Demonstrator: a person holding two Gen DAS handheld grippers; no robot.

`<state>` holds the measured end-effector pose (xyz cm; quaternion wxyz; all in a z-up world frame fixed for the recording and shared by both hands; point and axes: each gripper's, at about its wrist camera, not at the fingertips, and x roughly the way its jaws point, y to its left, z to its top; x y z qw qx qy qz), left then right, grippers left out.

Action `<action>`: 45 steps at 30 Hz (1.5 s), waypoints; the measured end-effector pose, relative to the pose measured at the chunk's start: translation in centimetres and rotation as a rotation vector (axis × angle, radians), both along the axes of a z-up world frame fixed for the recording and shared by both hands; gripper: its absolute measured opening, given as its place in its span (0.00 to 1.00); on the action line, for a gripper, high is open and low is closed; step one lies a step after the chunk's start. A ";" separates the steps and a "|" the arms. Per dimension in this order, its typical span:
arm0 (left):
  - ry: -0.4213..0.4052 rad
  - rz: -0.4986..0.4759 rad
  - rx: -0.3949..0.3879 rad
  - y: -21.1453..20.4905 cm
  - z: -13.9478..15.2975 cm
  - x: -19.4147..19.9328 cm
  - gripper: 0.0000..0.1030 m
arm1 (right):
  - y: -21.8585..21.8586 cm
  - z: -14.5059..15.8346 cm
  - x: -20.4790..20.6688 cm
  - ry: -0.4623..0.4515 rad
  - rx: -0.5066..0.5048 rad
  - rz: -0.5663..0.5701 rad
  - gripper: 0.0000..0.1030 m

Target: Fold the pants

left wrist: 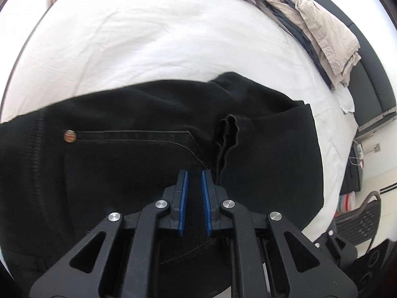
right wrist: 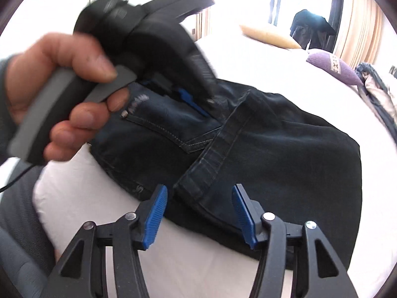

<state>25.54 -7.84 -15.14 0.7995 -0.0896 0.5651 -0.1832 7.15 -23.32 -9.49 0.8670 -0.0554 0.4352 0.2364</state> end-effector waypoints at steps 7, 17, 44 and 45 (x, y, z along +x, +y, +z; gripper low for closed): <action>-0.086 -0.117 -0.133 -5.1 2.2 -0.2 0.11 | -15.8 0.7 6.3 0.123 0.412 -0.251 0.55; 0.077 -0.002 -0.234 -7.3 -5.4 5.1 0.11 | -23.3 -8.1 17.1 0.367 0.781 -0.333 0.48; -0.181 0.114 -0.279 0.0 -0.7 -5.4 0.19 | -22.1 -4.1 -0.7 0.354 0.923 -0.274 0.58; -0.185 0.154 -0.301 1.6 -0.6 -6.8 0.41 | -21.3 -3.9 0.4 0.352 0.931 -0.273 0.58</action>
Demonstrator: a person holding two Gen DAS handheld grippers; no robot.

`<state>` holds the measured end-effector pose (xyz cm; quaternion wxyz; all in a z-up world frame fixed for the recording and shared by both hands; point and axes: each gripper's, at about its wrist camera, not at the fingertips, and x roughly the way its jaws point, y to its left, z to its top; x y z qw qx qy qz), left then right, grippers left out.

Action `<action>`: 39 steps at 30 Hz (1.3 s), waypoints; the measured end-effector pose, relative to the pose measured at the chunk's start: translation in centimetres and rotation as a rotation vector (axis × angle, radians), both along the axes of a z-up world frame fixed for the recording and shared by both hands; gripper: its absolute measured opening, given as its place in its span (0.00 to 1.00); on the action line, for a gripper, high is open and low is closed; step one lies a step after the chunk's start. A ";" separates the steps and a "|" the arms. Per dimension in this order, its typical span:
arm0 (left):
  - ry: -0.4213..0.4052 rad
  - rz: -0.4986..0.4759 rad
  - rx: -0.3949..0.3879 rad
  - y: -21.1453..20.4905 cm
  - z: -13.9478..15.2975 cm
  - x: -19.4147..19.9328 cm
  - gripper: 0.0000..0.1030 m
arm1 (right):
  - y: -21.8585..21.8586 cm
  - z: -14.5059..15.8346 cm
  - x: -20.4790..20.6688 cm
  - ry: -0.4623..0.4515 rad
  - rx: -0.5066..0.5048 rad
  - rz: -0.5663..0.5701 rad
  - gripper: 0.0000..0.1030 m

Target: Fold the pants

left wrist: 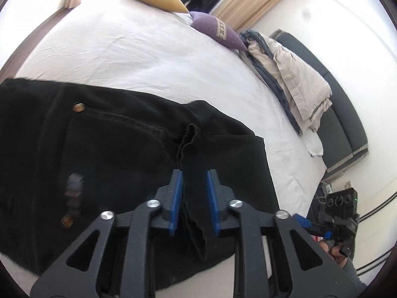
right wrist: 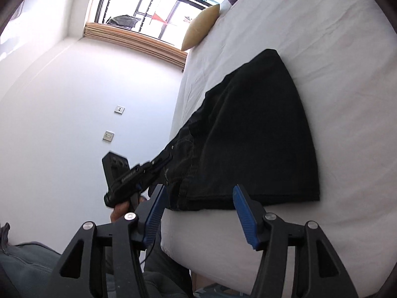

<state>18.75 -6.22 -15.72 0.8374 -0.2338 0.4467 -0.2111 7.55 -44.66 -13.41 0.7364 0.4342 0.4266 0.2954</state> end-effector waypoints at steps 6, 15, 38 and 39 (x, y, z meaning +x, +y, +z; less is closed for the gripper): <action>0.041 0.296 -0.160 11.1 -0.5 -8.7 1.00 | 5.7 0.6 4.9 -0.029 0.070 0.061 0.58; 0.147 0.501 -0.309 18.7 -5.4 -9.6 1.00 | 10.4 0.2 7.4 -0.002 0.116 0.109 0.58; 0.157 0.500 -0.478 19.5 -7.9 -5.4 0.14 | 12.5 -3.9 12.4 0.177 0.007 0.167 0.59; 0.148 0.497 -0.465 19.3 -7.6 -5.3 0.13 | 13.0 -4.8 12.7 0.225 -0.047 0.174 0.59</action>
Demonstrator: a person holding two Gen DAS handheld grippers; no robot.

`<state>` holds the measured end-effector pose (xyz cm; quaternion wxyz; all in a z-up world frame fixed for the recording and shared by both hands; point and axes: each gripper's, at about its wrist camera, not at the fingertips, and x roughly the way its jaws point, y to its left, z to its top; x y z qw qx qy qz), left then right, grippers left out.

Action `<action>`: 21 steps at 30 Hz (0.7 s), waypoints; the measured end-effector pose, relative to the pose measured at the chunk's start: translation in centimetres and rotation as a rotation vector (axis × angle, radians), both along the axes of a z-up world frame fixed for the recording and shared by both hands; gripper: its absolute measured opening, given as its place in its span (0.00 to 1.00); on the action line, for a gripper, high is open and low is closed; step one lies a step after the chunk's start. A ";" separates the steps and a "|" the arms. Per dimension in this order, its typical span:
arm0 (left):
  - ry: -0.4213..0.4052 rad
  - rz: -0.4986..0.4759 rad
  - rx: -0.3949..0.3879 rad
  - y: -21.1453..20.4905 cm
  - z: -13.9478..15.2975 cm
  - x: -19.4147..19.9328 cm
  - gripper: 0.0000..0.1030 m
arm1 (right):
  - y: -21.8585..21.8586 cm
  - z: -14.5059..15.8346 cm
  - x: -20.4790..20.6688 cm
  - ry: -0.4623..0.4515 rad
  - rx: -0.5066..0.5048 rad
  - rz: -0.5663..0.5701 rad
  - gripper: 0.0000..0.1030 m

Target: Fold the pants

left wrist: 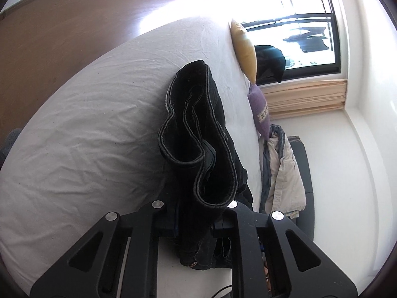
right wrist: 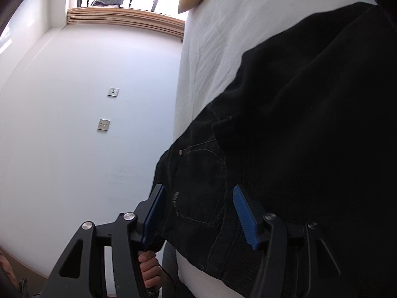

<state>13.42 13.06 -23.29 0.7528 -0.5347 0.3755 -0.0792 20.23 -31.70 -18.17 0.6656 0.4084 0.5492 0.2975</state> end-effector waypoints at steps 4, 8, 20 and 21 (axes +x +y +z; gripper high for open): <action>-0.015 -0.012 0.037 -0.7 1.2 0.2 0.13 | 0.3 -0.9 0.0 0.003 -0.048 -0.008 0.51; -0.039 -0.034 0.096 -1.8 3.3 0.6 0.13 | 0.3 -0.8 -0.6 -0.038 -0.057 -0.017 0.51; -0.198 -0.189 0.334 -10.0 13.9 2.7 0.13 | -4.3 2.6 -2.6 -0.112 0.026 -0.110 0.70; -0.216 -0.219 0.368 -11.5 14.8 3.0 0.13 | -5.1 3.3 -2.7 -0.126 0.039 -0.110 0.70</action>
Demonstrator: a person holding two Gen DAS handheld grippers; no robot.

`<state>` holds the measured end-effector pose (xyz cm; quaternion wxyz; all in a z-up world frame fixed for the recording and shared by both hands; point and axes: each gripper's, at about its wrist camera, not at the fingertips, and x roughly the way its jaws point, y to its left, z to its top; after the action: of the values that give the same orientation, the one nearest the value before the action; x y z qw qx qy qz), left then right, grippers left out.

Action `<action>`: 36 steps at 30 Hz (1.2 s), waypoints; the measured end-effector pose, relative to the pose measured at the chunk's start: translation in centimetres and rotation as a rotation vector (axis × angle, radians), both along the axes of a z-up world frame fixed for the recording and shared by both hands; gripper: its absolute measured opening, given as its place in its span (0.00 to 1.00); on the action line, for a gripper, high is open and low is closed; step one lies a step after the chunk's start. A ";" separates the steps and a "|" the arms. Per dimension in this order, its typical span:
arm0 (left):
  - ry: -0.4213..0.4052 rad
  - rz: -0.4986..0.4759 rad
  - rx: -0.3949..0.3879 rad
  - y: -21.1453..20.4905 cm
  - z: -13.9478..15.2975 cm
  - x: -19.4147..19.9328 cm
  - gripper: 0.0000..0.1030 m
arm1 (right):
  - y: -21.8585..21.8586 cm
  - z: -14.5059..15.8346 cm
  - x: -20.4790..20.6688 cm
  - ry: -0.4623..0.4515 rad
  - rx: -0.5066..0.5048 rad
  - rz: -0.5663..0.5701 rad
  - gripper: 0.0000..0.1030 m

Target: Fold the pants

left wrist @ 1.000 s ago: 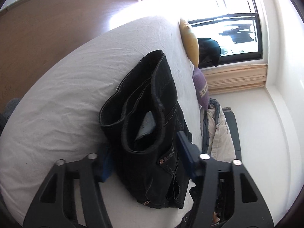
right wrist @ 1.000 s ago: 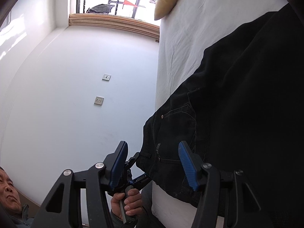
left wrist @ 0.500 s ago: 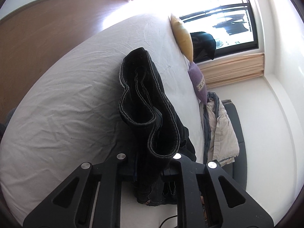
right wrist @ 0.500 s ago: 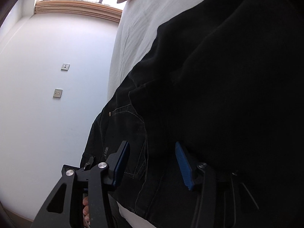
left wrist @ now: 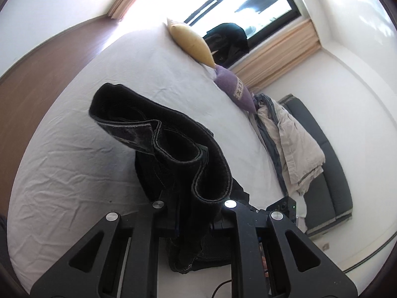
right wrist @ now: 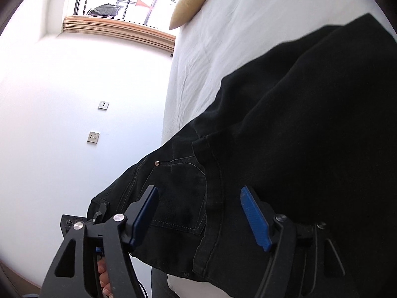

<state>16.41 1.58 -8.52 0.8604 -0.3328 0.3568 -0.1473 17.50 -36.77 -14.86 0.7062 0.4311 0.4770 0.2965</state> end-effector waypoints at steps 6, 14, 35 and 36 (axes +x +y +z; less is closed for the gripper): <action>-0.040 -0.239 0.184 -12.6 2.3 1.3 0.13 | -4.9 4.1 -0.5 -0.088 0.005 0.003 0.70; -0.029 -0.441 0.430 -25.0 -1.7 -0.4 0.13 | -7.2 4.9 -1.1 -0.093 -0.049 0.057 0.73; -0.120 -0.559 0.708 -32.6 -5.0 -3.6 0.13 | -7.2 3.3 0.2 -0.077 -0.264 0.117 0.17; -0.127 -0.569 0.718 -33.2 -5.0 -3.6 0.13 | -7.9 3.1 0.0 -0.079 -0.253 0.108 0.17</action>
<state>12.83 -31.66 -13.55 0.8666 0.1069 0.4092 -0.2649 17.48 -44.70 -11.74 0.7562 0.3004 0.5050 0.2880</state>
